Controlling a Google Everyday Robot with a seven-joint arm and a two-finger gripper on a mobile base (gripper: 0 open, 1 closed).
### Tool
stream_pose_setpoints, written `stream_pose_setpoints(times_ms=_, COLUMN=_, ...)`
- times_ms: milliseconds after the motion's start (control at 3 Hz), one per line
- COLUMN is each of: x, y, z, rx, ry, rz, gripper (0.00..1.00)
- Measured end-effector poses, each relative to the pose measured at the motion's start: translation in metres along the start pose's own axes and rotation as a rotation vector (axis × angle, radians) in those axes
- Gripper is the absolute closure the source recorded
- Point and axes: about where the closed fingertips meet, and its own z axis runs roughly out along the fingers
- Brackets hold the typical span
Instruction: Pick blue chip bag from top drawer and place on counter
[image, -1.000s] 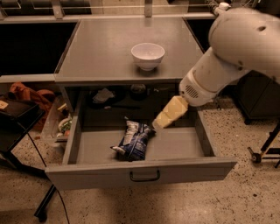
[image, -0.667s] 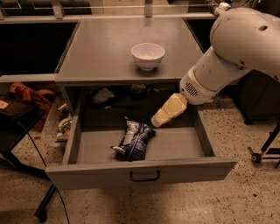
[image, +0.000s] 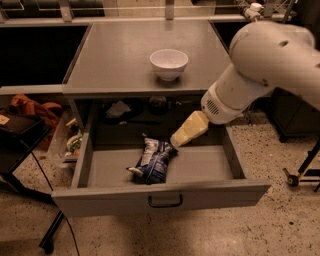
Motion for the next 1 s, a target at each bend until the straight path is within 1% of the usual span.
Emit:
stream_pose_setpoints(times_ms=333, x=-0.002, y=-0.005, z=0.052, rx=0.029, ry=0.048, rz=0.092, gripper=0.0)
stream_pose_setpoints(times_ms=667, x=-0.001, y=0.002, z=0.092, rx=0.049, ry=0.069, rz=0.18, gripper=0.0)
stream_pose_setpoints(times_ms=1000, x=-0.006, y=0.025, z=0.12, rx=0.069, ry=0.071, rz=0.239, gripper=0.0)
